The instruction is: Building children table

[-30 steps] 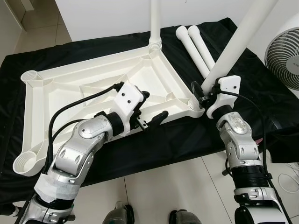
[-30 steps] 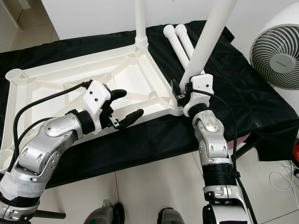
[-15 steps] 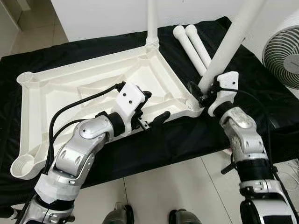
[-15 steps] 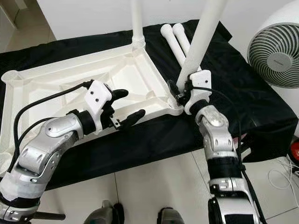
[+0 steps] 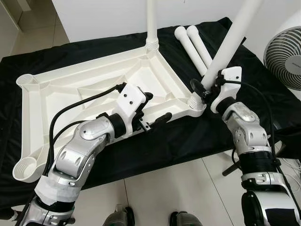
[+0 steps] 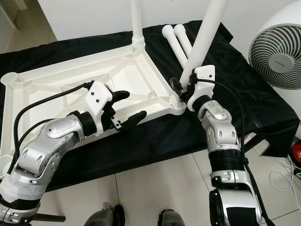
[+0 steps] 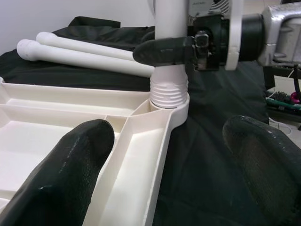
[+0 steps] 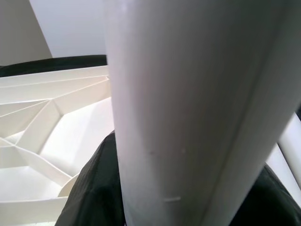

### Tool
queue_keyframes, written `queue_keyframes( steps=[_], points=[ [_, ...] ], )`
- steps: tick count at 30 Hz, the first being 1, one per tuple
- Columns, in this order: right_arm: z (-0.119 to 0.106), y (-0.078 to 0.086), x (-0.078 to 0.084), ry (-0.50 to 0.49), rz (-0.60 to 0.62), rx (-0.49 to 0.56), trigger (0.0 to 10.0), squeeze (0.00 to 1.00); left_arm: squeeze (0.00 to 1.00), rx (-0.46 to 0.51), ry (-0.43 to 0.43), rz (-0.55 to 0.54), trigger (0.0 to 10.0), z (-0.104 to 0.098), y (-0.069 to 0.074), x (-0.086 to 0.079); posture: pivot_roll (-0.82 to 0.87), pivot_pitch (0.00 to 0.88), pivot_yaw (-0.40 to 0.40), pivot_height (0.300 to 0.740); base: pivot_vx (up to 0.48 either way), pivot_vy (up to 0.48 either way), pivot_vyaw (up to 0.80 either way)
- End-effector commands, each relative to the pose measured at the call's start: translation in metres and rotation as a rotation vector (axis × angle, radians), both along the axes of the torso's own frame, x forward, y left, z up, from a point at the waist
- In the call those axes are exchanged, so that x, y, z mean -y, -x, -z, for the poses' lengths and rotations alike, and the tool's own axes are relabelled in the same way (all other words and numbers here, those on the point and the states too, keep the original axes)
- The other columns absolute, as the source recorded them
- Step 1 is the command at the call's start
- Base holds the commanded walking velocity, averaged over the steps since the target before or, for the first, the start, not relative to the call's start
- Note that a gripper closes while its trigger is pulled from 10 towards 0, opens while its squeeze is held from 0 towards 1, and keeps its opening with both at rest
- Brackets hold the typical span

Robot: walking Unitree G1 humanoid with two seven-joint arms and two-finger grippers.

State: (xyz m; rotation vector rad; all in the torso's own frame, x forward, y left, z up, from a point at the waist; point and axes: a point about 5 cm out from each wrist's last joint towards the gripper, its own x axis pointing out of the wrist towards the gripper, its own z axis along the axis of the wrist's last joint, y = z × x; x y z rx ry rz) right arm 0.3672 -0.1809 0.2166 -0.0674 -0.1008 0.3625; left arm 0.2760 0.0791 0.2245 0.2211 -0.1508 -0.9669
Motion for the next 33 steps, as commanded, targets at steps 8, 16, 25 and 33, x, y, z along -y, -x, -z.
queue_keyframes(
  steps=[8, 16, 25, 33],
  points=[
    [0.036, -0.002, 0.001, 0.164, 0.046, -0.155, 10.0, 0.0, 0.0, 0.0, -0.001, -0.015, 10.0, 0.001, 0.002, -0.003, -0.04, 0.16, 0.073, 0.74, 0.0, 0.0, 0.0],
    [0.035, 0.002, -0.006, 0.25, 0.031, -0.081, 10.0, 0.0, 0.0, 0.003, 0.001, -0.023, 10.0, 0.0, 0.001, -0.004, -0.04, 0.158, 0.07, 0.74, 0.0, 0.0, 0.0],
    [0.044, 0.023, -0.01, 0.244, -0.032, 0.03, 10.0, 0.0, 0.0, 0.003, 0.005, -0.027, 10.0, 0.0, 0.001, -0.004, -0.05, 0.163, 0.07, 0.74, 0.0, 0.0, 0.0],
    [0.048, 0.032, -0.002, 0.181, -0.019, 0.056, 10.0, 0.0, 0.0, 0.001, 0.006, -0.025, 10.0, 0.0, 0.001, -0.004, -0.05, 0.163, 0.073, 0.74, 0.0, 0.0, 0.0]
  ],
)
